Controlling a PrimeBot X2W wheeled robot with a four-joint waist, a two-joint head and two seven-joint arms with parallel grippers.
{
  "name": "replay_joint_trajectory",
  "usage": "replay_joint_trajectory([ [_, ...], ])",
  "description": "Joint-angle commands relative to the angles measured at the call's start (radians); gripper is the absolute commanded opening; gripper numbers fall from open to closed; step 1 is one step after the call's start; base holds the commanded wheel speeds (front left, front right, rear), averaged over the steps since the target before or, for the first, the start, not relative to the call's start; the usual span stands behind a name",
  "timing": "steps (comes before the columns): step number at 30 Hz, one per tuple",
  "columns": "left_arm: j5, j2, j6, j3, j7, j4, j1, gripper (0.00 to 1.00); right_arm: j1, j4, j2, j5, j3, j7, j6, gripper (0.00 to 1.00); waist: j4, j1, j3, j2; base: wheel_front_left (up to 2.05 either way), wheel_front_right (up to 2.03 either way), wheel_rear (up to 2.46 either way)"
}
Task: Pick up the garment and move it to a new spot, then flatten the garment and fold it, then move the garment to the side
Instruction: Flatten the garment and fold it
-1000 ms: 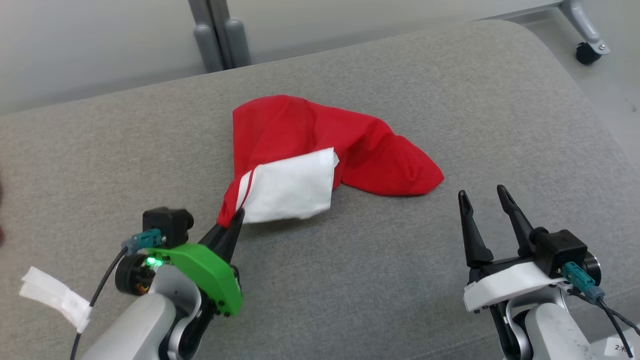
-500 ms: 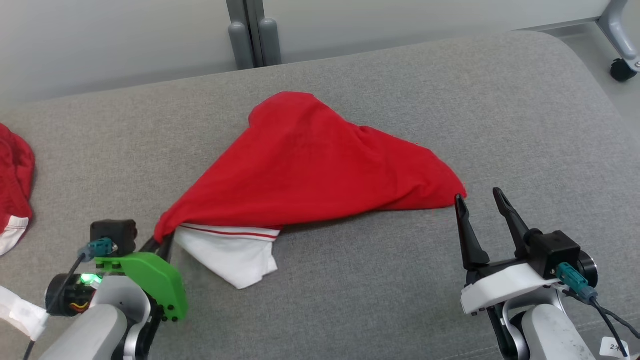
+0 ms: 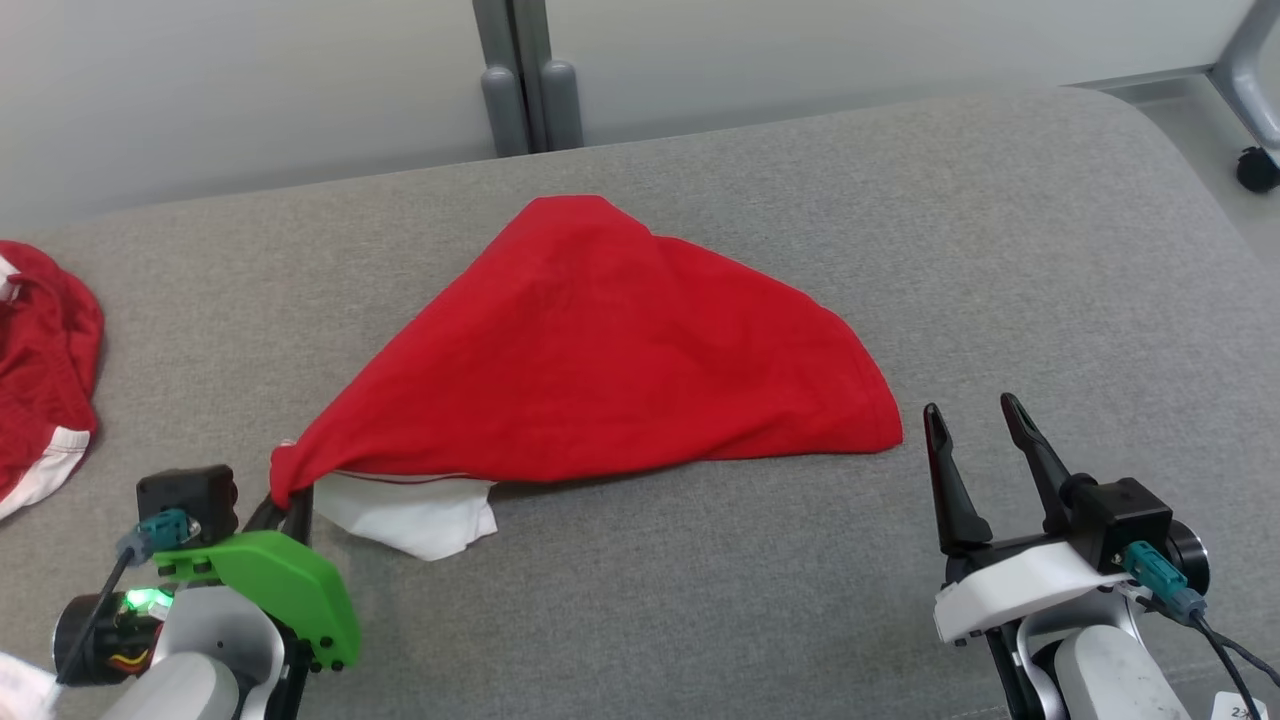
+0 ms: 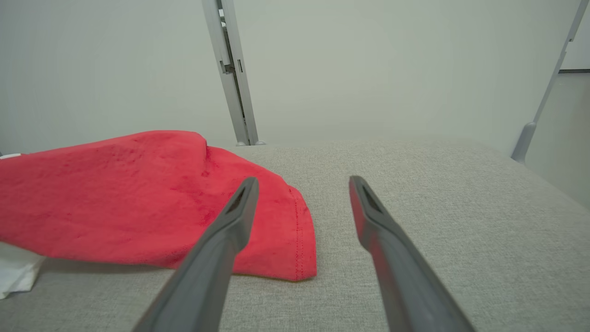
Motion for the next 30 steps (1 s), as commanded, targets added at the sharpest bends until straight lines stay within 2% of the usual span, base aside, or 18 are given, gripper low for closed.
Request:
replay_joint_trajectory([
  [1,-0.009,0.020,0.023,0.004,0.012,-0.049,0.036,0.00,0.008,-0.005,-0.002,-0.003,0.000,-0.003,-0.001,1.00,0.025,0.0000,0.001,0.0000,0.00,0.00,0.00],
  [7,-0.043,0.038,0.098,0.021,0.053,-0.260,0.115,0.00,-0.011,-0.009,-0.003,0.004,0.014,-0.003,-0.001,1.00,0.047,0.0000,0.016,0.0000,0.00,0.00,0.00],
  [11,-0.073,0.037,0.107,0.033,0.071,-0.341,0.130,0.00,-0.025,-0.015,-0.002,0.011,0.021,-0.003,-0.001,1.00,0.038,0.0000,0.036,0.0000,0.00,0.00,0.00],
  [12,-0.068,0.052,0.096,0.035,0.078,-0.311,0.109,0.00,-0.031,-0.015,-0.002,0.012,0.025,-0.003,-0.001,1.00,0.026,0.0000,0.052,0.0000,0.00,0.00,0.00],
  [16,-0.083,0.024,0.049,0.054,0.066,-0.178,0.034,0.00,-0.051,-0.017,-0.003,0.009,0.023,-0.003,-0.001,1.00,-0.004,0.0000,0.084,0.0000,0.00,0.00,0.00],
  [23,-0.063,-0.026,-0.050,0.043,0.041,0.149,-0.123,0.00,-0.077,-0.021,-0.002,0.016,0.037,-0.003,-0.001,1.00,-0.079,0.0000,0.130,0.0000,0.00,0.00,0.00],
  [26,-0.050,-0.045,-0.077,0.037,0.020,0.249,-0.175,0.00,-0.081,-0.024,-0.002,0.016,0.032,-0.003,-0.001,1.00,-0.098,0.0000,0.143,0.0000,0.00,0.00,0.00],
  [30,-0.025,-0.063,-0.090,0.037,-0.034,0.348,-0.219,0.00,-0.081,-0.026,-0.002,0.015,0.026,-0.003,-0.001,1.00,-0.109,0.0000,0.153,0.0000,0.00,0.00,0.00],
])
